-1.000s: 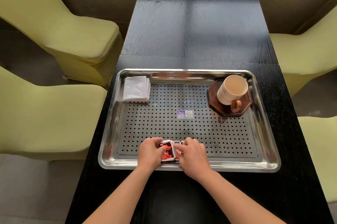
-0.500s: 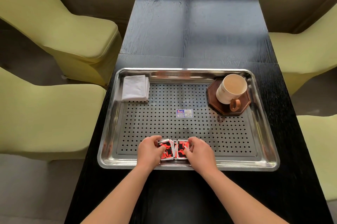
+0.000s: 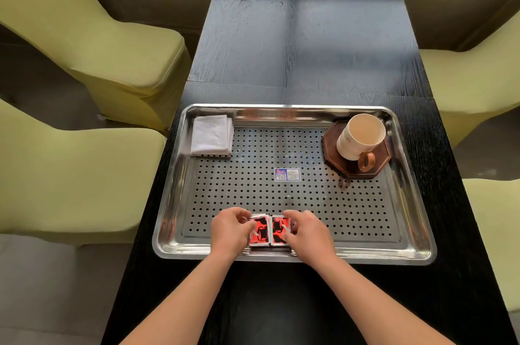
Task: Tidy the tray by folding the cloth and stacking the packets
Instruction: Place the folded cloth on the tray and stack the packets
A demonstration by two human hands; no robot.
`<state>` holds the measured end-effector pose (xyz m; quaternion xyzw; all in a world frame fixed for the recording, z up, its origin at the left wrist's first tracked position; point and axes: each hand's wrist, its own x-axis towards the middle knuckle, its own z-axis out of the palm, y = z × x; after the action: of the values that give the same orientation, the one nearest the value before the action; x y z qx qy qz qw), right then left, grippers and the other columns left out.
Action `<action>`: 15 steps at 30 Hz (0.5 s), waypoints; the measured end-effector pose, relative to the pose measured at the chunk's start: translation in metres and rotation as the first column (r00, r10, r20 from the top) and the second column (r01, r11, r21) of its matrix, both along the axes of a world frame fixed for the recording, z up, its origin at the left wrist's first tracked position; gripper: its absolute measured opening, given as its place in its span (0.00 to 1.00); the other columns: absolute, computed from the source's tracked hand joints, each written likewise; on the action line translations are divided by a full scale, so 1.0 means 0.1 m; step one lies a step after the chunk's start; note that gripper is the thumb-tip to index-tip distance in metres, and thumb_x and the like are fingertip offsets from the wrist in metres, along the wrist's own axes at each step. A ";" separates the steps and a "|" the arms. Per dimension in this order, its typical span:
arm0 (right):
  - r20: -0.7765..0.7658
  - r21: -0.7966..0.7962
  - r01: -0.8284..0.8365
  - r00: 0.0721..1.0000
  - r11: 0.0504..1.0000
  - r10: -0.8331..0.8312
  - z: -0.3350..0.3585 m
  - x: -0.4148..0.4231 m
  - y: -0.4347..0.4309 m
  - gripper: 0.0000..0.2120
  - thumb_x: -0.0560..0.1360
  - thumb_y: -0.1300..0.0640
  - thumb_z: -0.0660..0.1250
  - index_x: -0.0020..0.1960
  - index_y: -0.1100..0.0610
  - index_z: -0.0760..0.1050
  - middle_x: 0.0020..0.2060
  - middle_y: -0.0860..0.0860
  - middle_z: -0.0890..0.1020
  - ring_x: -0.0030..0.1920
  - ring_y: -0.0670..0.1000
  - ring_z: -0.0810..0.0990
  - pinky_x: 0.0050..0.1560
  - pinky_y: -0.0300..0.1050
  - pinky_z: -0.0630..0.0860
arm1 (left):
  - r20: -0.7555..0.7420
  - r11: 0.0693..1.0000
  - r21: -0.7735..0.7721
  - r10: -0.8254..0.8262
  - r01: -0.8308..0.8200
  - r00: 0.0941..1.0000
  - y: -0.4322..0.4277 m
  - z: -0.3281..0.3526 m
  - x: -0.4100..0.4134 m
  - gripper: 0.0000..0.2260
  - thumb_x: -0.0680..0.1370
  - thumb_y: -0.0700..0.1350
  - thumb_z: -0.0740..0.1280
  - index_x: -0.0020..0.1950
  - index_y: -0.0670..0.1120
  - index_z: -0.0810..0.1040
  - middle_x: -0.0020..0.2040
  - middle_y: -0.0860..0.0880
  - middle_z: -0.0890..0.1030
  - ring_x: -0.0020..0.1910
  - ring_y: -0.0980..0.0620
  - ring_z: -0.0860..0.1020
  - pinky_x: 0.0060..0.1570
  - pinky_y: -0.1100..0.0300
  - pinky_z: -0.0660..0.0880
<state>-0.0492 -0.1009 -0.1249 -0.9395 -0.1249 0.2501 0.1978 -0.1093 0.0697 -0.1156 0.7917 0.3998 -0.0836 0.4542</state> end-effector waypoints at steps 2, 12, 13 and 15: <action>0.005 -0.003 -0.001 1.000 1.000 0.001 0.00 0.00 0.01 0.24 0.75 0.48 0.71 0.70 0.42 0.72 0.52 0.46 0.77 0.54 0.49 0.78 0.52 0.47 0.78 | 0.023 1.000 -0.016 0.002 -0.002 1.000 -0.02 0.00 0.03 0.09 0.73 0.41 0.75 0.52 0.45 0.85 0.41 0.51 0.84 0.41 0.52 0.83 0.48 0.52 0.82; -0.012 -0.005 -0.008 1.000 1.000 0.007 -0.01 0.01 0.01 0.24 0.75 0.47 0.70 0.69 0.42 0.71 0.53 0.47 0.78 0.54 0.50 0.79 0.51 0.49 0.78 | 0.032 0.995 0.052 -0.085 0.083 0.996 -0.01 -0.04 0.01 0.15 0.74 0.45 0.75 0.60 0.47 0.82 0.48 0.49 0.81 0.45 0.54 0.80 0.49 0.61 0.76; -0.013 0.000 -0.006 1.000 1.000 0.006 -0.01 0.02 0.01 0.24 0.74 0.46 0.70 0.69 0.42 0.71 0.52 0.47 0.78 0.53 0.49 0.79 0.51 0.48 0.78 | 0.027 0.994 0.066 -0.093 0.091 0.995 0.00 -0.05 0.02 0.15 0.75 0.45 0.73 0.61 0.47 0.82 0.49 0.49 0.80 0.46 0.54 0.79 0.49 0.62 0.74; -0.016 0.007 -0.003 1.000 1.000 0.004 0.00 0.02 0.01 0.24 0.74 0.45 0.69 0.69 0.41 0.70 0.51 0.46 0.78 0.52 0.49 0.78 0.50 0.47 0.78 | -0.013 0.985 0.086 -0.151 0.152 0.988 0.01 -0.06 0.03 0.15 0.76 0.43 0.69 0.63 0.47 0.81 0.53 0.48 0.78 0.47 0.53 0.77 0.50 0.61 0.72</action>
<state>-0.0470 -0.0998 -0.1254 -0.9366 -0.1259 0.2575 0.2017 -0.1063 0.0707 -0.1215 0.8385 0.3431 -0.1031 0.4105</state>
